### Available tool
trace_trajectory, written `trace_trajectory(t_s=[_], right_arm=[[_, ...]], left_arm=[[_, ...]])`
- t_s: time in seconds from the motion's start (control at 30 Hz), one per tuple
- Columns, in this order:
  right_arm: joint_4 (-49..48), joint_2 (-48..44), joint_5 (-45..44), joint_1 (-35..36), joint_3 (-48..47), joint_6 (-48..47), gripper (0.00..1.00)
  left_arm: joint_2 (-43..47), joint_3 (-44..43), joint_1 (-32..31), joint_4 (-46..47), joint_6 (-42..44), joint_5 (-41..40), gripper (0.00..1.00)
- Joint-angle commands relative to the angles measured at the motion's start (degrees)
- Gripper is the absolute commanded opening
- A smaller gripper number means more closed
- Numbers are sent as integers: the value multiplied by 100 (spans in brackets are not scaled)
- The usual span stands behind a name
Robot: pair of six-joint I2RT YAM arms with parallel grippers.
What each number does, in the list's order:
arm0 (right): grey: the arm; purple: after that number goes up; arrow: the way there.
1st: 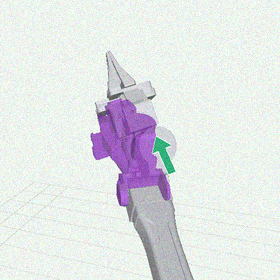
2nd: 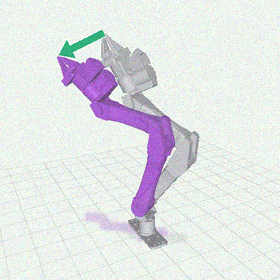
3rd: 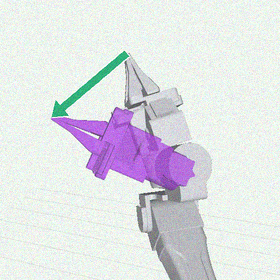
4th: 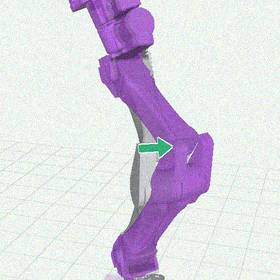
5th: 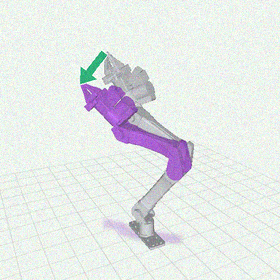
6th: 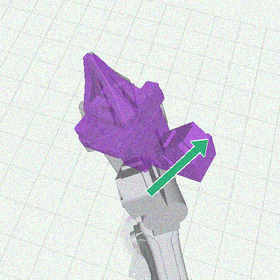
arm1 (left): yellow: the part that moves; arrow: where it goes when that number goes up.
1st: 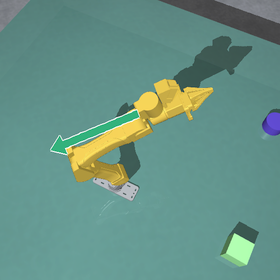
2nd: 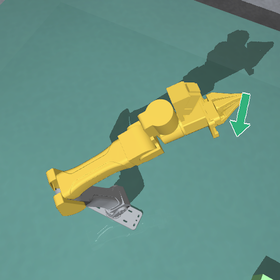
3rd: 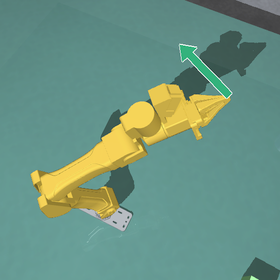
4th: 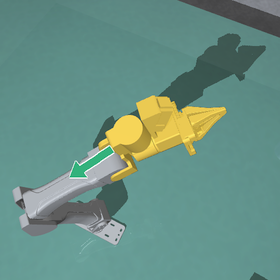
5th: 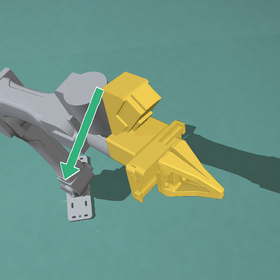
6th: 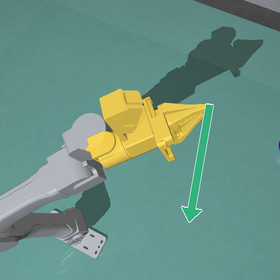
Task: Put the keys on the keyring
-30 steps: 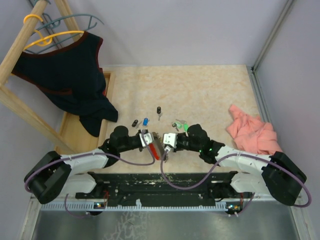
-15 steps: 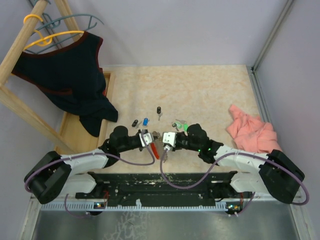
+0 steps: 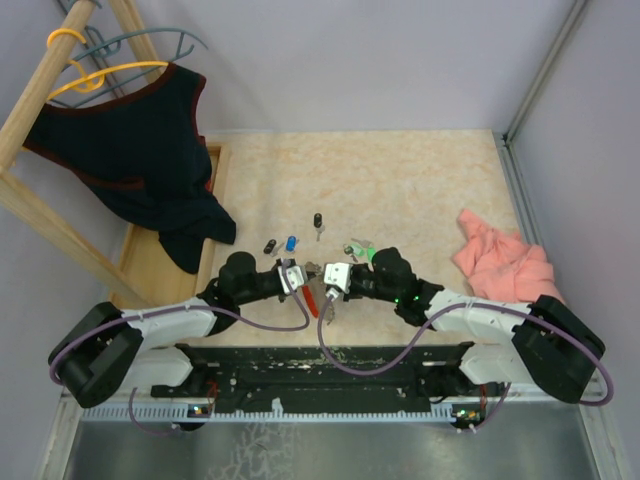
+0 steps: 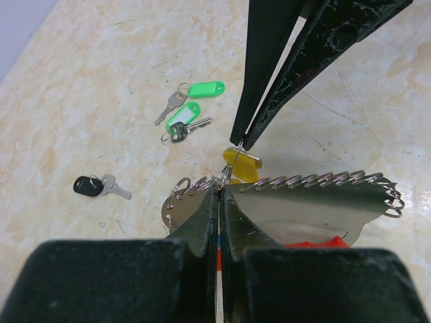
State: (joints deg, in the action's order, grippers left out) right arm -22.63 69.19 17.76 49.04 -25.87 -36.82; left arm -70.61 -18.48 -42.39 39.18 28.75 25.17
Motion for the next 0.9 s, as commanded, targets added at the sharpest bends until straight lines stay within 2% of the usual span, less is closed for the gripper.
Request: trace_trajectory(t_s=[0.0, 0.87], right_arm=[[-496, 24, -35, 55, -98, 164, 0], [-205, 57, 62, 58, -248, 281, 0]], left_arm=[[-19, 29, -41, 327, -4, 137, 1], [-52, 3, -41, 318, -20, 168, 1]])
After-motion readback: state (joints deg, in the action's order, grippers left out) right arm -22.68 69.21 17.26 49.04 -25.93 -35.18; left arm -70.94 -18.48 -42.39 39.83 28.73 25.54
